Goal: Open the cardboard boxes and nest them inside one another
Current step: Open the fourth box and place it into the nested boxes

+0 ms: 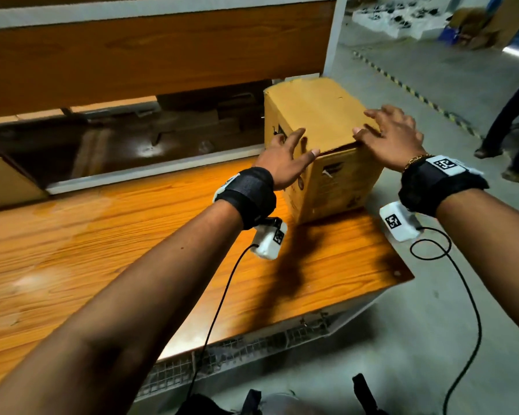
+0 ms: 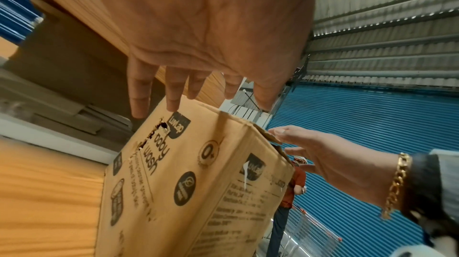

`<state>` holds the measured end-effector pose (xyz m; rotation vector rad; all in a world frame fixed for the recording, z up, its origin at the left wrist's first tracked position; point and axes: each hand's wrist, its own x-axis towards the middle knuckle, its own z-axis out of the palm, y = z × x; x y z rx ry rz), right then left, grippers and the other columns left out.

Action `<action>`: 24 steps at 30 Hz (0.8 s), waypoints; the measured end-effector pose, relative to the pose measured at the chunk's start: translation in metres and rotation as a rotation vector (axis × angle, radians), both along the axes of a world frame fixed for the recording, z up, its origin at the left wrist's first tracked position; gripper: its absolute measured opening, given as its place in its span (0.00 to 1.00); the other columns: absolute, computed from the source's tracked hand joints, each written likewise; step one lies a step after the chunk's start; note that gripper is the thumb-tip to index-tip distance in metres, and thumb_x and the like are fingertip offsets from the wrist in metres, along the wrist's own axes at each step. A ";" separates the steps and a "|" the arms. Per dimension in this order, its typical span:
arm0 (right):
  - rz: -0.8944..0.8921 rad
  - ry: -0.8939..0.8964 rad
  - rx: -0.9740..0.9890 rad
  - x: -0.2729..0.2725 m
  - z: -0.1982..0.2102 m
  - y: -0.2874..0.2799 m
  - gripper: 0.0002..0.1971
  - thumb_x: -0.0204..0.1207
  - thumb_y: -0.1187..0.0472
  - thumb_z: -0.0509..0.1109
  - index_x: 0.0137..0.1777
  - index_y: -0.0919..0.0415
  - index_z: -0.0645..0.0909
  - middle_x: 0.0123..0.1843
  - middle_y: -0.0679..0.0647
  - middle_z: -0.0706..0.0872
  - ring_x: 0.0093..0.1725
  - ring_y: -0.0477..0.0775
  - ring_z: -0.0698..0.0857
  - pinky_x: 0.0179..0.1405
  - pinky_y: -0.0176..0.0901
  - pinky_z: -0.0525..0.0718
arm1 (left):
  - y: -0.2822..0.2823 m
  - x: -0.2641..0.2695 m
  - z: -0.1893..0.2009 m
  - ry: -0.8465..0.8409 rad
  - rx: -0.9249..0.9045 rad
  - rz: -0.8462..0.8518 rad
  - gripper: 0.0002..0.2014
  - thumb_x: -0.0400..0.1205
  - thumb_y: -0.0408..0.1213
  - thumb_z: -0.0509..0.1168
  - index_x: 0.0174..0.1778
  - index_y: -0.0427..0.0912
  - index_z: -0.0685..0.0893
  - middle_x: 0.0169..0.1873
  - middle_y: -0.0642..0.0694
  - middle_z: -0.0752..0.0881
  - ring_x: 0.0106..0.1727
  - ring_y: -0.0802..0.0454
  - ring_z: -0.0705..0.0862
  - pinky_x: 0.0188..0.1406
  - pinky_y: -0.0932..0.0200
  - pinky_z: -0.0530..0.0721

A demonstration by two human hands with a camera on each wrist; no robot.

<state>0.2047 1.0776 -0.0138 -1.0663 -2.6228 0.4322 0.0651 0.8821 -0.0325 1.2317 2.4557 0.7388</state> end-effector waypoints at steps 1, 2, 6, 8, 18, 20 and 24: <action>-0.003 0.003 -0.035 -0.001 -0.002 0.009 0.31 0.81 0.35 0.58 0.83 0.44 0.65 0.87 0.54 0.57 0.85 0.65 0.57 0.79 0.68 0.57 | 0.007 0.000 -0.001 -0.021 -0.004 0.013 0.35 0.83 0.66 0.50 0.85 0.60 0.52 0.84 0.37 0.56 0.80 0.35 0.65 0.76 0.44 0.69; 0.002 0.009 -0.079 -0.002 -0.004 0.017 0.32 0.81 0.35 0.58 0.83 0.46 0.65 0.87 0.54 0.57 0.84 0.65 0.59 0.80 0.67 0.58 | 0.014 0.000 -0.003 -0.042 -0.011 0.025 0.35 0.83 0.67 0.49 0.85 0.61 0.50 0.84 0.36 0.56 0.81 0.35 0.64 0.77 0.43 0.67; 0.062 0.041 -0.195 -0.009 -0.012 0.035 0.36 0.80 0.35 0.61 0.84 0.51 0.63 0.83 0.59 0.65 0.79 0.63 0.70 0.78 0.56 0.68 | 0.034 0.001 -0.011 -0.137 -0.022 0.030 0.40 0.80 0.72 0.45 0.85 0.60 0.44 0.83 0.36 0.60 0.82 0.36 0.63 0.79 0.42 0.65; 0.097 0.030 -0.231 -0.011 -0.012 0.035 0.40 0.75 0.31 0.65 0.84 0.47 0.63 0.82 0.58 0.67 0.78 0.61 0.72 0.76 0.57 0.71 | 0.037 -0.001 -0.013 -0.148 0.003 0.078 0.41 0.78 0.74 0.44 0.85 0.60 0.45 0.82 0.37 0.63 0.80 0.36 0.66 0.77 0.42 0.67; 0.338 -0.001 -0.246 -0.065 -0.018 -0.051 0.51 0.64 0.20 0.65 0.85 0.43 0.60 0.84 0.59 0.65 0.80 0.61 0.69 0.76 0.58 0.71 | -0.049 -0.034 -0.017 -0.014 0.033 0.364 0.43 0.75 0.76 0.49 0.84 0.60 0.52 0.76 0.38 0.73 0.73 0.37 0.75 0.66 0.46 0.75; 0.387 -0.040 -0.227 -0.085 -0.023 -0.086 0.50 0.66 0.20 0.62 0.86 0.43 0.58 0.83 0.61 0.65 0.80 0.63 0.69 0.74 0.58 0.72 | -0.089 -0.044 -0.017 0.017 0.028 0.427 0.44 0.73 0.78 0.50 0.84 0.60 0.53 0.77 0.39 0.73 0.73 0.38 0.75 0.68 0.46 0.75; 0.486 -0.073 -0.207 -0.126 -0.024 -0.165 0.49 0.69 0.22 0.62 0.86 0.43 0.56 0.82 0.62 0.66 0.78 0.65 0.71 0.69 0.58 0.75 | -0.177 -0.063 -0.015 0.018 0.018 0.539 0.46 0.70 0.79 0.51 0.83 0.61 0.55 0.77 0.41 0.73 0.73 0.39 0.76 0.68 0.43 0.76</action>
